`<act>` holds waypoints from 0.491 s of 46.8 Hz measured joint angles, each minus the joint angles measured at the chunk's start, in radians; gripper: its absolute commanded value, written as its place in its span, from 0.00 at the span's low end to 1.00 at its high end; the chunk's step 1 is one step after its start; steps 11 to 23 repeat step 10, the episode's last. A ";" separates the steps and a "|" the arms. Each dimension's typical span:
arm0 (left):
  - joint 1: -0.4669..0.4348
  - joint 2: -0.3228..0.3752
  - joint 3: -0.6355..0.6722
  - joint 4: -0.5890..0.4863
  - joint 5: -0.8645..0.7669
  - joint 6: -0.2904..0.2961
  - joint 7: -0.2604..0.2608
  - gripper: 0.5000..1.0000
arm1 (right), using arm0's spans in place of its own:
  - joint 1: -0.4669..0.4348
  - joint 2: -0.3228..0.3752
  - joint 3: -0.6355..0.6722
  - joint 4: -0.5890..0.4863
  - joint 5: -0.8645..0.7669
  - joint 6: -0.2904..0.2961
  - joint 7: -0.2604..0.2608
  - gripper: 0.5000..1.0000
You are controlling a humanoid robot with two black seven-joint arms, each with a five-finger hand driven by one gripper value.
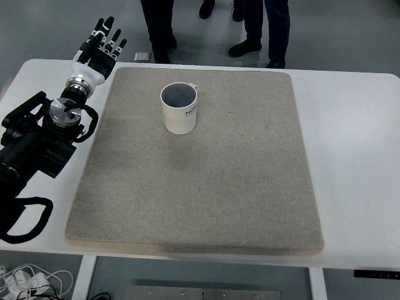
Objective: Upright white cup
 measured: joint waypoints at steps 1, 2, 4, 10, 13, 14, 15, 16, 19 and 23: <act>0.000 -0.006 0.000 0.004 0.000 -0.001 -0.001 0.99 | 0.000 0.000 0.000 0.000 0.000 0.000 0.000 0.90; 0.000 -0.010 -0.001 0.006 0.000 -0.002 -0.001 0.99 | 0.000 0.000 0.000 0.000 0.000 0.000 0.000 0.90; 0.000 -0.015 -0.002 0.008 0.001 -0.003 -0.003 0.99 | 0.000 0.000 0.000 0.000 0.000 0.000 -0.001 0.90; 0.000 -0.026 -0.002 0.009 0.003 -0.003 -0.004 0.99 | 0.000 0.000 0.001 0.000 0.000 0.000 -0.001 0.90; 0.000 -0.026 -0.002 0.009 0.003 -0.003 -0.004 0.99 | 0.000 0.000 0.001 0.000 0.000 0.000 -0.001 0.90; 0.000 -0.026 -0.002 0.009 0.003 -0.003 -0.004 0.99 | 0.000 0.000 0.001 0.000 0.000 0.000 -0.001 0.90; 0.000 -0.026 -0.002 0.009 0.003 -0.003 -0.004 0.99 | 0.000 0.000 0.001 0.000 0.000 0.000 -0.001 0.90; 0.000 -0.026 -0.002 0.009 0.003 -0.003 -0.004 0.99 | 0.000 0.000 0.001 0.000 0.000 0.000 -0.001 0.90; 0.000 -0.026 -0.002 0.009 0.003 -0.003 -0.004 0.99 | 0.000 0.000 0.001 0.000 0.000 0.000 -0.001 0.90; 0.000 -0.026 -0.002 0.009 0.003 -0.003 -0.004 0.99 | 0.000 0.000 0.001 0.000 0.000 0.000 -0.001 0.90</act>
